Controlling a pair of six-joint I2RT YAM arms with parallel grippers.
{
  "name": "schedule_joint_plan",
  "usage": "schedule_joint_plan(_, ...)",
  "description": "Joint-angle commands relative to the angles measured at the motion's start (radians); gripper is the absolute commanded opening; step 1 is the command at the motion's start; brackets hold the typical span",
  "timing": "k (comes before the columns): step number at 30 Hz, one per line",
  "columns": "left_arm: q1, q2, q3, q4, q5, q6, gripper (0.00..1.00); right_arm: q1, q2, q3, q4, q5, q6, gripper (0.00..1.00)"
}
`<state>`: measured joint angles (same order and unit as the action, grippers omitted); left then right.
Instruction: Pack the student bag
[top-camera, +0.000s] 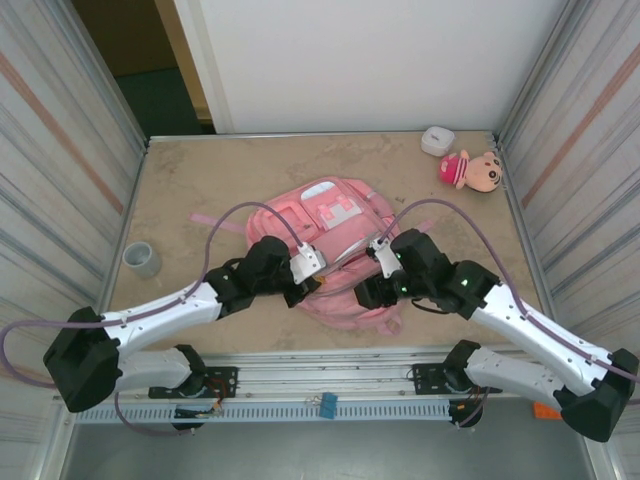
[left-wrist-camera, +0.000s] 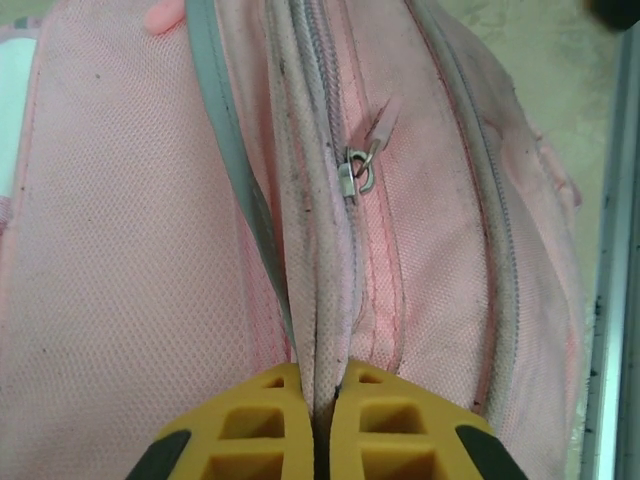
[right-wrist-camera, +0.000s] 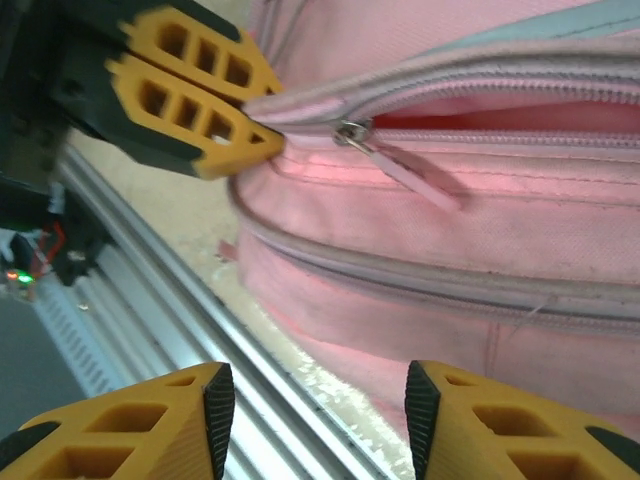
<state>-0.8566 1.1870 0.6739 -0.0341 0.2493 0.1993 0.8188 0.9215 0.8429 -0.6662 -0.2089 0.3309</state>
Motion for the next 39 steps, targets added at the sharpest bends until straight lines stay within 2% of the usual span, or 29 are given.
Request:
schedule_joint_plan(1,0.013,-0.037,0.016,0.018,0.154,-0.067,0.00,0.002,0.008,-0.005,0.122,0.079,-0.086,0.51)
schedule_joint_plan(11,0.021,-0.002,0.039,0.018,0.214,-0.087,0.00,0.002,0.189,0.073,0.190,0.040,-0.206,0.52)
schedule_joint_plan(14,0.023,-0.004,0.042,0.029,0.216,-0.092,0.00,0.003,0.220,0.080,0.208,0.025,-0.215,0.49)
schedule_joint_plan(19,0.037,-0.018,0.046,0.027,0.190,-0.099,0.00,0.003,0.234,0.082,0.175,0.034,-0.216,0.33)
schedule_joint_plan(25,0.087,-0.054,0.031,0.016,0.167,-0.110,0.00,-0.015,0.196,0.080,0.058,0.139,-0.207,0.01)
schedule_joint_plan(29,0.114,-0.080,0.023,-0.040,0.122,-0.081,0.00,-0.093,0.150,0.081,-0.010,0.145,-0.204,0.00)
schedule_joint_plan(36,0.155,-0.142,-0.012,-0.124,0.104,-0.028,0.00,-0.328,0.152,0.101,-0.108,0.161,-0.213,0.00)
schedule_joint_plan(39,0.161,-0.184,-0.035,-0.165,0.066,0.018,0.00,-0.393,0.184,0.128,-0.116,0.072,-0.228,0.00)
